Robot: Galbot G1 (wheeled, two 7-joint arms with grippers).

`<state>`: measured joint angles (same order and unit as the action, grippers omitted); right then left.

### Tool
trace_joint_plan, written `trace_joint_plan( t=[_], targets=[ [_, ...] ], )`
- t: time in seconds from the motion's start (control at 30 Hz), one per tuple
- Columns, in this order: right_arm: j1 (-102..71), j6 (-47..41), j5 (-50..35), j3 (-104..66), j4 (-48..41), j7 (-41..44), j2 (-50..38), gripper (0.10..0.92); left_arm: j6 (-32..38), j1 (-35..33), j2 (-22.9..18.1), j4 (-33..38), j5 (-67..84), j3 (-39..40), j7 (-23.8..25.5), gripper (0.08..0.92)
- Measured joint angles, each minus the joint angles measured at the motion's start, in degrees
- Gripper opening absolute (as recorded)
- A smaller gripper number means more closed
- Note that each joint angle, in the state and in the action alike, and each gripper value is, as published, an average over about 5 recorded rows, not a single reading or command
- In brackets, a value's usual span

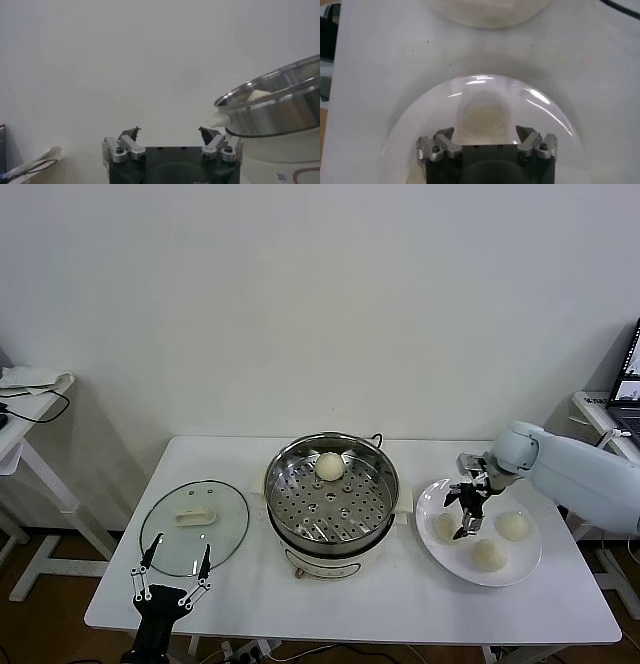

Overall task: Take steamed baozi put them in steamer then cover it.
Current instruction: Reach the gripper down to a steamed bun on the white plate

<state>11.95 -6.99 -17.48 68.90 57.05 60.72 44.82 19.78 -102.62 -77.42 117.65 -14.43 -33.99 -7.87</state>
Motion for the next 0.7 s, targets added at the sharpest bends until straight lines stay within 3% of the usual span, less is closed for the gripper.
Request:
trace_joint_plan(
  t=[0.27, 0.53, 0.7],
  targets=[
    [-1.92, -0.41, 1.64, -1.69, -1.18, -0.58, 0.57, 0.819, 0.12, -0.18, -0.23, -0.21, -0.02, 0.07, -0.04, 0.823],
    [-2.82, -0.50, 2.36, -2.70, -1.42, -0.98, 0.90, 0.720, 0.23, -0.29, -0.41, -0.12, -0.04, -0.07, -0.12, 0.823],
    [-1.84, -0.47, 2.46, -2.65, -0.68, -0.51, 0.30, 0.705, 0.24, -0.28, -0.46, 0.19, -0.05, -0.17, -0.13, 0.823]
  ],
)
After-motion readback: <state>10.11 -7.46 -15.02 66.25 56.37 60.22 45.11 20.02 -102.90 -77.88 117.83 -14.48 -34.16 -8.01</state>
